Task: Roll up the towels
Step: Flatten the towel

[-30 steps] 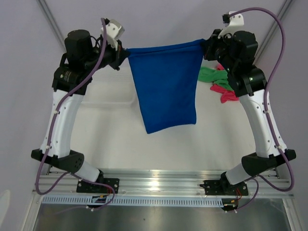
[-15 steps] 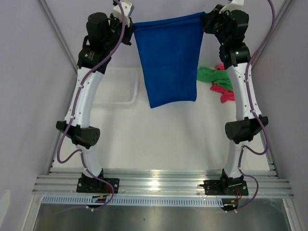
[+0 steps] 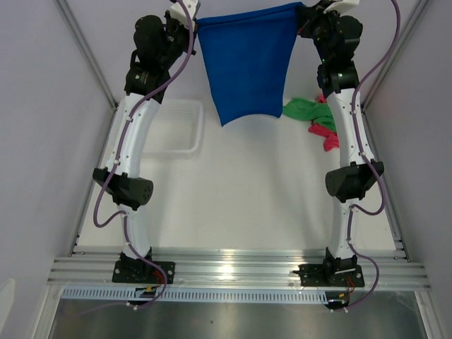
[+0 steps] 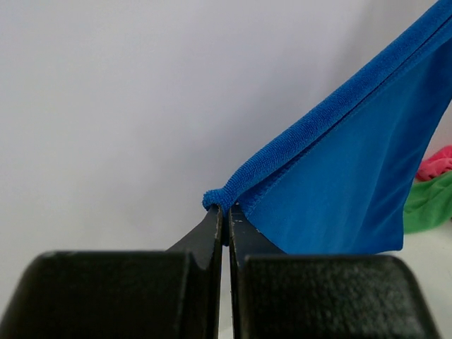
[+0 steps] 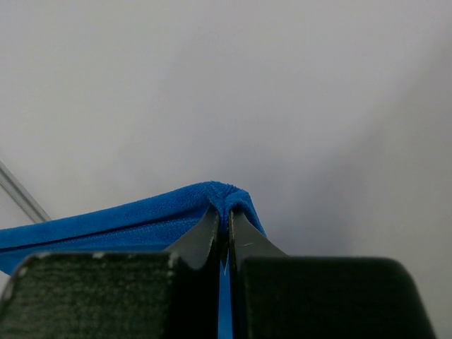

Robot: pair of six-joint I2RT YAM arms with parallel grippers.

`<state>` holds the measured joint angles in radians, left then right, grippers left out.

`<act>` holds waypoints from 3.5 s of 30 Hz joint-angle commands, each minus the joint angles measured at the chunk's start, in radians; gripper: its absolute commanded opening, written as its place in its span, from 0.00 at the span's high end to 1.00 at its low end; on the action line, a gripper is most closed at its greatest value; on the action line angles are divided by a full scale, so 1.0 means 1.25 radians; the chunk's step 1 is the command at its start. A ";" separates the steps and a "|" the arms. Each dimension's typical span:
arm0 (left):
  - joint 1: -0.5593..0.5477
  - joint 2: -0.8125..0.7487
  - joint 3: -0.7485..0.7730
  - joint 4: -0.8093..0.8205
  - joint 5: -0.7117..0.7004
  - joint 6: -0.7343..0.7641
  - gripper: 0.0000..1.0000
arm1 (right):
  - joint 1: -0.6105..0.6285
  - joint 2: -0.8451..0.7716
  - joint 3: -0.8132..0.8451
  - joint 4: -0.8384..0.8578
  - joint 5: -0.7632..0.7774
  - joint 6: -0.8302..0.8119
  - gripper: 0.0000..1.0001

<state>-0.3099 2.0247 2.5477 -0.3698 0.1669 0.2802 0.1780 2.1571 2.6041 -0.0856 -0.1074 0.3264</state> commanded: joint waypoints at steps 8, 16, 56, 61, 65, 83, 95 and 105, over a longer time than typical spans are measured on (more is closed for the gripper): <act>0.047 -0.035 -0.025 -0.011 0.007 0.047 0.99 | -0.039 -0.125 -0.194 0.028 0.032 -0.133 1.00; 0.049 -0.187 -0.265 -0.091 0.068 -0.003 0.99 | -0.029 -0.470 -0.810 0.187 0.040 -0.118 1.00; -0.087 -0.555 -1.423 -0.417 0.178 0.156 0.99 | 0.502 -0.945 -1.748 -0.336 0.210 0.426 1.00; -0.119 -0.548 -1.438 -0.423 0.170 0.165 0.99 | 0.514 -0.946 -1.742 -0.357 0.216 0.446 1.00; -0.123 -0.536 -1.441 -0.426 0.170 0.164 0.98 | 0.519 -0.915 -1.734 -0.360 0.209 0.456 0.99; -0.164 -0.653 -1.382 -0.522 0.131 0.205 0.49 | 0.584 -1.016 -1.556 -0.633 0.337 0.518 0.31; -0.384 -0.518 -1.388 -0.223 -0.049 0.220 0.50 | 0.523 -0.870 -1.663 -0.151 0.238 0.432 1.00; -0.427 -0.418 -1.451 -0.189 -0.057 0.371 0.53 | 0.508 -0.854 -1.725 -0.237 0.240 0.456 1.00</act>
<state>-0.8219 1.4715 0.7731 -0.6037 0.1040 0.6598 0.8036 1.1183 0.4747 -0.3534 0.1848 0.8730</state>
